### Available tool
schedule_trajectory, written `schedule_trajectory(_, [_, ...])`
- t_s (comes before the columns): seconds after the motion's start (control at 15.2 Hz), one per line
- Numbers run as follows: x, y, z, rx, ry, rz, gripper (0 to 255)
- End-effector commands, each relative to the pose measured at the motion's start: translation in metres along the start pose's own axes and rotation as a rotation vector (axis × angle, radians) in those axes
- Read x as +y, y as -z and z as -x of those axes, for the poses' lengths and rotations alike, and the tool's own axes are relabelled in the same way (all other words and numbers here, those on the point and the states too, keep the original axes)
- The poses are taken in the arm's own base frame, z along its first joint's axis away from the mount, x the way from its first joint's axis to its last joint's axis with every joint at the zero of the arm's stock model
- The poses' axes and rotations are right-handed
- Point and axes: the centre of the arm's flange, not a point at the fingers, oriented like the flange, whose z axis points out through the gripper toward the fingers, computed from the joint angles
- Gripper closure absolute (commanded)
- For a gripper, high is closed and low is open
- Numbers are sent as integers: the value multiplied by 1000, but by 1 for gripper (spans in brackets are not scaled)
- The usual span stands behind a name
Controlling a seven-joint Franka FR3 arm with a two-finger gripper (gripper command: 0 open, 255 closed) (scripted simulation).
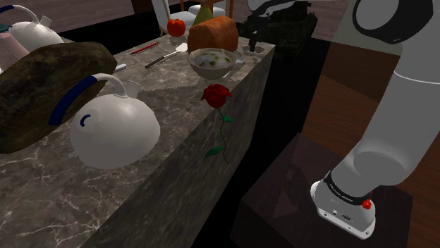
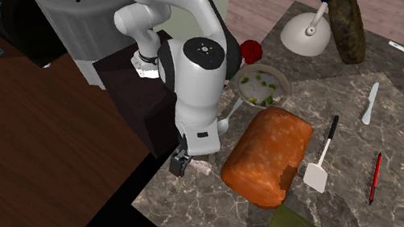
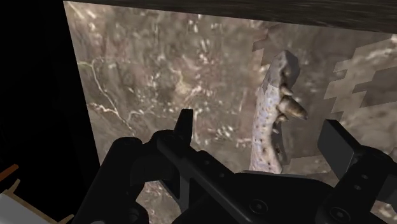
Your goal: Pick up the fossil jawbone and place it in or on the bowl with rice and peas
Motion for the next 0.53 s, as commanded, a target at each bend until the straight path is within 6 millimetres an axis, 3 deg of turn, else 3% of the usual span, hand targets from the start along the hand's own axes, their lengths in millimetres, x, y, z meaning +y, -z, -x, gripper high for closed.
schedule_trajectory(0.0, [0, 0, 0, 0, 0, 0, 0])
schedule_trajectory(0.07, [0, 0, 0, 0, 0, 0, 255])
schedule_trajectory(0.46, [0, 0, 0, 0, 0, 0, 255])
